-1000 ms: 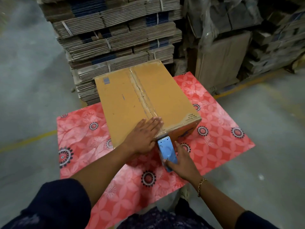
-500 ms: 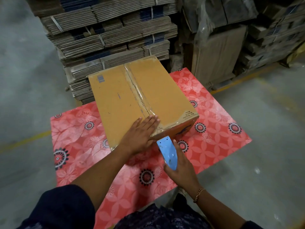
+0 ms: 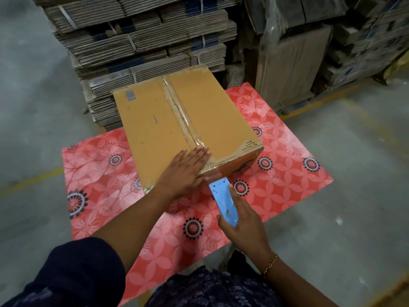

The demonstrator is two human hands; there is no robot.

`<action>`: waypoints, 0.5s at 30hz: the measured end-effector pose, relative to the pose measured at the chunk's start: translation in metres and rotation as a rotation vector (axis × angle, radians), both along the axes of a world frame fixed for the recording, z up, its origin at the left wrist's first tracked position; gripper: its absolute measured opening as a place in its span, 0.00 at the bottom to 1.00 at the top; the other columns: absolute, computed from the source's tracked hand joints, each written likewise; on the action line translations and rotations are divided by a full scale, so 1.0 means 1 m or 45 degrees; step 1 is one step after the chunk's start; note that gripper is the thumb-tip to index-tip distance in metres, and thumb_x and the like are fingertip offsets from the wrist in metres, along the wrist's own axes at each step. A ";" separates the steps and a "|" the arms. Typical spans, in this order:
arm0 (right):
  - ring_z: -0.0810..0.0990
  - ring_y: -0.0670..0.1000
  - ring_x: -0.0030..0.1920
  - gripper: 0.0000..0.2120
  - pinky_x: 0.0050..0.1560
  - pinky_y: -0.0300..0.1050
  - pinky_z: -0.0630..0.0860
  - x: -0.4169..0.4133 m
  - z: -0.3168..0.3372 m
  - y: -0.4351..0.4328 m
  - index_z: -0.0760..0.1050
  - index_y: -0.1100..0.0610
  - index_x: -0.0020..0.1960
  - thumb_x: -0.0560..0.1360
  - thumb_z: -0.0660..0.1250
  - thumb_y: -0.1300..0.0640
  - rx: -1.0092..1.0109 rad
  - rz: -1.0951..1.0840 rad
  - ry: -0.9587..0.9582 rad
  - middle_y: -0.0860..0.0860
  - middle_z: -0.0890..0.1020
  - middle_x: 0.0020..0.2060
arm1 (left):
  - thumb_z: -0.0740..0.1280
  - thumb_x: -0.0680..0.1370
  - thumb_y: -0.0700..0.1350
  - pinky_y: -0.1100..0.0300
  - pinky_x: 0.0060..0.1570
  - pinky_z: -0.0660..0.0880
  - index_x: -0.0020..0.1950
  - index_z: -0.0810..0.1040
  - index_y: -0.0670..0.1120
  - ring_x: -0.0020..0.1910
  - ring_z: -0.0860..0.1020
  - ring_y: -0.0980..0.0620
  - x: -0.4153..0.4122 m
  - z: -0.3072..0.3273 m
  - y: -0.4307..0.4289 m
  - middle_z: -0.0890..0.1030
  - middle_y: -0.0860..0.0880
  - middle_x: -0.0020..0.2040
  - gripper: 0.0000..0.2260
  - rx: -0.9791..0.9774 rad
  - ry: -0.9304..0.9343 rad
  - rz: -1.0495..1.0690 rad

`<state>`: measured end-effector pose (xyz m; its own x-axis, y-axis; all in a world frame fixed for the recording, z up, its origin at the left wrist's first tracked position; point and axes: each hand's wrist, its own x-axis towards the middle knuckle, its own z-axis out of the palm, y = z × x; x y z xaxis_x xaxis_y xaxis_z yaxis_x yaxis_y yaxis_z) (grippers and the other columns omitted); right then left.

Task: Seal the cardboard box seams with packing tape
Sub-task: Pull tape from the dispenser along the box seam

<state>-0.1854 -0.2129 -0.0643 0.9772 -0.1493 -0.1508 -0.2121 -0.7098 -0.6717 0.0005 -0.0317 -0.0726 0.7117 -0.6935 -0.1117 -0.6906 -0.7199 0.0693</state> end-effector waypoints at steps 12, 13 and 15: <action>0.80 0.55 0.55 0.42 0.50 0.53 0.78 0.006 0.032 -0.003 0.48 0.37 0.82 0.69 0.57 0.34 -0.171 0.038 0.170 0.50 0.78 0.62 | 0.39 0.81 0.63 0.47 0.80 0.46 0.83 0.45 0.50 0.82 0.47 0.53 -0.002 0.003 -0.002 0.47 0.51 0.84 0.33 -0.027 -0.010 0.011; 0.80 0.55 0.55 0.42 0.50 0.52 0.78 0.004 0.033 -0.003 0.48 0.37 0.82 0.71 0.58 0.35 -0.170 0.034 0.177 0.50 0.78 0.61 | 0.39 0.80 0.63 0.47 0.80 0.46 0.83 0.45 0.50 0.82 0.47 0.53 -0.002 0.003 -0.002 0.47 0.51 0.84 0.33 -0.030 -0.006 0.011; 0.80 0.54 0.55 0.41 0.50 0.52 0.77 0.001 0.036 -0.002 0.47 0.37 0.81 0.73 0.61 0.37 -0.164 0.024 0.181 0.50 0.78 0.60 | 0.41 0.80 0.62 0.47 0.80 0.46 0.83 0.45 0.50 0.82 0.47 0.53 -0.002 0.003 -0.002 0.47 0.51 0.84 0.33 -0.022 -0.004 0.011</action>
